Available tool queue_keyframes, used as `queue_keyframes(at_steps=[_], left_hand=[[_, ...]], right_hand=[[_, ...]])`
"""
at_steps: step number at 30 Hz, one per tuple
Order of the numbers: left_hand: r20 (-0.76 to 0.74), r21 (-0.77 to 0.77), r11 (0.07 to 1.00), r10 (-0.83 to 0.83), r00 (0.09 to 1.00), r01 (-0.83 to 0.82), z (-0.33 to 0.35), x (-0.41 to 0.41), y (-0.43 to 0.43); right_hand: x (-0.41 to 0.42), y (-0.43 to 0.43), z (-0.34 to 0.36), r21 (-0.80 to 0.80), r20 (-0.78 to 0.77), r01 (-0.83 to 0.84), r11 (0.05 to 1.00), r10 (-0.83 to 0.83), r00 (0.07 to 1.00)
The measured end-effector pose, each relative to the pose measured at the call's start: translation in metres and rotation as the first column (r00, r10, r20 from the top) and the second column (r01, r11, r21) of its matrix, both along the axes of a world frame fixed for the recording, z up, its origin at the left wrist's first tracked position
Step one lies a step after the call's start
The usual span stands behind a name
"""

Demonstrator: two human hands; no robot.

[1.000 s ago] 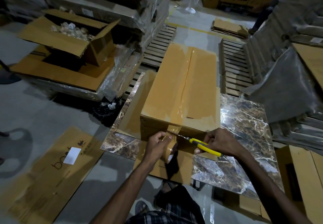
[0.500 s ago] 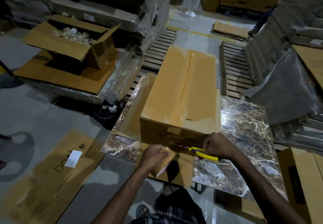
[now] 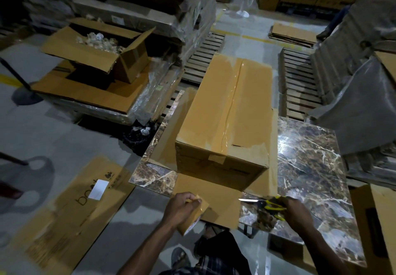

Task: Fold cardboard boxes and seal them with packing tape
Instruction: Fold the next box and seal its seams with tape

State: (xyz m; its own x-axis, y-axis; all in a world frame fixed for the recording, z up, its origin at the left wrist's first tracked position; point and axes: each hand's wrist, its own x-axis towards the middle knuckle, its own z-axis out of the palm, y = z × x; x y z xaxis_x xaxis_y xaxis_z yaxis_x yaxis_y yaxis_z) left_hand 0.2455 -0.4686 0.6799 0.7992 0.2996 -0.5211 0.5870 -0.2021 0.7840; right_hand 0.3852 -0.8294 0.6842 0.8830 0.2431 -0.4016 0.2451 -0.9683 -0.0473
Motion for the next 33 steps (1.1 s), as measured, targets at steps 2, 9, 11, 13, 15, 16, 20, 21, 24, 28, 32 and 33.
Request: queue_keyframes(at_steps=[2, 9, 11, 13, 15, 16, 20, 21, 24, 28, 32, 33], left_hand=[[0.022, 0.001, 1.0, -0.011, 1.0, 0.011, 0.004, -0.003, -0.002], [0.102, -0.077, 0.997, -0.004, 0.995, 0.012, 0.013, -0.007, -0.008], [0.111, -0.09, 0.996, 0.009, 0.994, 0.001, 0.016, -0.007, -0.009], [0.12, -0.101, 0.995, 0.015, 0.993, -0.003, 0.019, -0.007, -0.009], [0.118, -0.112, 0.994, 0.009, 0.993, 0.004, 0.019, -0.007, -0.011], [0.109, -0.113, 0.994, 0.01, 0.994, 0.002, 0.02, -0.007, -0.011], [0.091, -0.114, 0.993, 0.031, 0.995, -0.021, 0.025, -0.004, -0.018], [0.092, -0.119, 0.993, 0.034, 0.995, -0.023, 0.026, -0.003, -0.019], [0.103, -0.127, 0.992, 0.029, 0.994, -0.016, 0.024, -0.005, -0.02], [0.096, -0.116, 0.993, 0.043, 0.994, -0.032, 0.021, -0.009, -0.018], [0.082, -0.087, 0.995, 0.051, 0.995, -0.044, 0.013, -0.011, -0.015], [0.081, -0.087, 0.995, 0.05, 0.995, -0.043, 0.012, -0.011, -0.015]], right_hand=[[-0.002, -0.005, -0.006, -0.054, 0.028, -0.023, 0.998, 0.025, 0.999], [0.007, 0.004, -0.011, 0.141, 0.069, 0.232, 0.962, -0.244, 0.967], [0.012, 0.018, 0.007, 0.332, 0.26, 0.234, 0.914, -0.327, 0.909], [0.009, 0.05, 0.042, 0.547, 0.456, 0.037, 0.836, -0.335, 0.825], [0.006, 0.087, 0.083, 0.634, 0.625, -0.226, 0.74, -0.317, 0.714], [0.006, 0.106, 0.101, 0.612, 0.692, -0.342, 0.713, -0.274, 0.668], [0.023, 0.165, 0.122, 0.446, 0.773, -0.571, 0.689, 0.026, 0.634], [0.028, 0.175, 0.118, 0.405, 0.75, -0.585, 0.702, 0.11, 0.652], [0.036, 0.188, 0.1, 0.337, 0.694, -0.587, 0.736, 0.227, 0.684], [0.041, 0.185, 0.078, 0.316, 0.76, -0.648, 0.694, 0.224, 0.61], [0.047, 0.179, 0.064, 0.241, 0.788, -0.731, 0.638, 0.311, 0.531], [0.047, 0.176, 0.061, 0.225, 0.787, -0.739, 0.636, 0.329, 0.522]])
